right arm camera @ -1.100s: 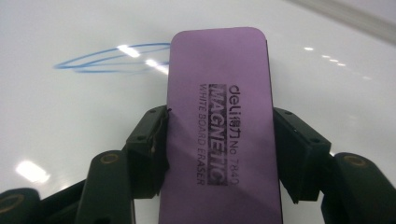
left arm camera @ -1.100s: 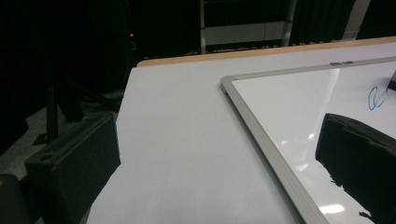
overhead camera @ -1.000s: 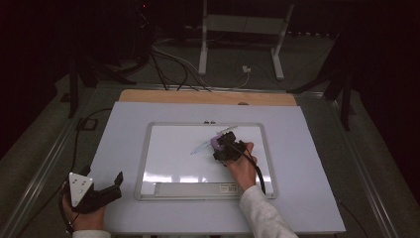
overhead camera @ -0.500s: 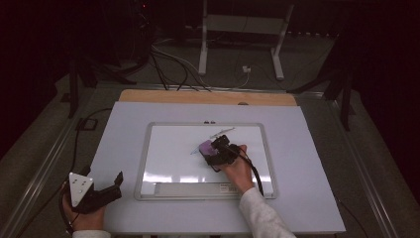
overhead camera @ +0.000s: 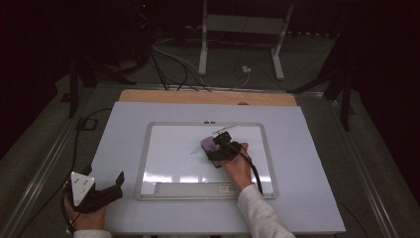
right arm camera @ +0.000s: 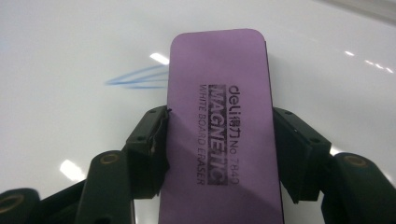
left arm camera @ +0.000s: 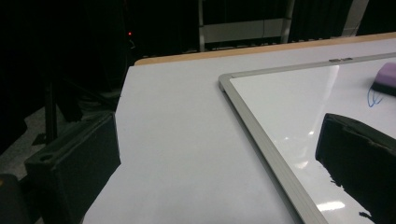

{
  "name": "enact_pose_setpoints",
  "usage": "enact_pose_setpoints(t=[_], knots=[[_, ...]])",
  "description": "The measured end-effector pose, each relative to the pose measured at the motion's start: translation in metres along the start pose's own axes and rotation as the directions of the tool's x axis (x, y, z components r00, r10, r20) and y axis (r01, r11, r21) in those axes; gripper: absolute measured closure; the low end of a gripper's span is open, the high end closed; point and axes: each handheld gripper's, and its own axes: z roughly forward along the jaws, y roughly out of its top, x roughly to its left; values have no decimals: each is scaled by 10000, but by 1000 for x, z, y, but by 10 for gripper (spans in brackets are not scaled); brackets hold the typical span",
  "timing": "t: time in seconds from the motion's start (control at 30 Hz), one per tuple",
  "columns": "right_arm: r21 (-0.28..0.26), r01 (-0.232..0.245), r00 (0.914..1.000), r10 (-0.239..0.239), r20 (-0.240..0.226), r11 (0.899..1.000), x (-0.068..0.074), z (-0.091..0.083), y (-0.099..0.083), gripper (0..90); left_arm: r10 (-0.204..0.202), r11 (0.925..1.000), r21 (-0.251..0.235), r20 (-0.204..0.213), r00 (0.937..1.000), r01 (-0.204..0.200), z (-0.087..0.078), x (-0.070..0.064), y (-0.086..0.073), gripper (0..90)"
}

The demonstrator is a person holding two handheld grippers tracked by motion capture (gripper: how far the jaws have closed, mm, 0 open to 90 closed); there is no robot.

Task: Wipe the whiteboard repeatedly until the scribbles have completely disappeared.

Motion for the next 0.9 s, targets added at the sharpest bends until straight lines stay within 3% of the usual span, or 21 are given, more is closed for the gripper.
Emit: enact_pose_setpoints(t=[0.13,0.2,0.3,0.4,0.57,0.63,0.73,0.9], knots=[[140,1057,9910,-1042,-840,9943,26,6,5,414,-67,10000,-49,19,10000,67,-1,1,0,6],[157,1273,9885,-1255,-839,9917,30,7,7,414,-88,9999,-57,20,10000,88,-1,2,0,6],[95,1115,9924,-1108,-537,9937,24,9,10,414,-91,9999,-55,29,10000,91,-1,2,0,6],[46,364,9993,-365,79,9993,7,10,14,414,-134,9999,-99,23,9999,135,-2,3,0,6],[-102,-609,9908,617,1207,9981,-17,8,16,414,-140,9999,-56,32,9999,140,-2,3,0,6],[-110,-937,9884,944,1192,9955,-20,8,16,414,-144,9999,-54,30,9999,144,-1,3,0,6],[-100,-630,9878,638,1420,9980,-14,8,16,414,-157,9999,-61,42,9999,157,-1,2,0,6],[87,104,9996,-106,268,9999,7,10,15,414,-102,9999,-27,45,9999,102,0,1,0,6]])
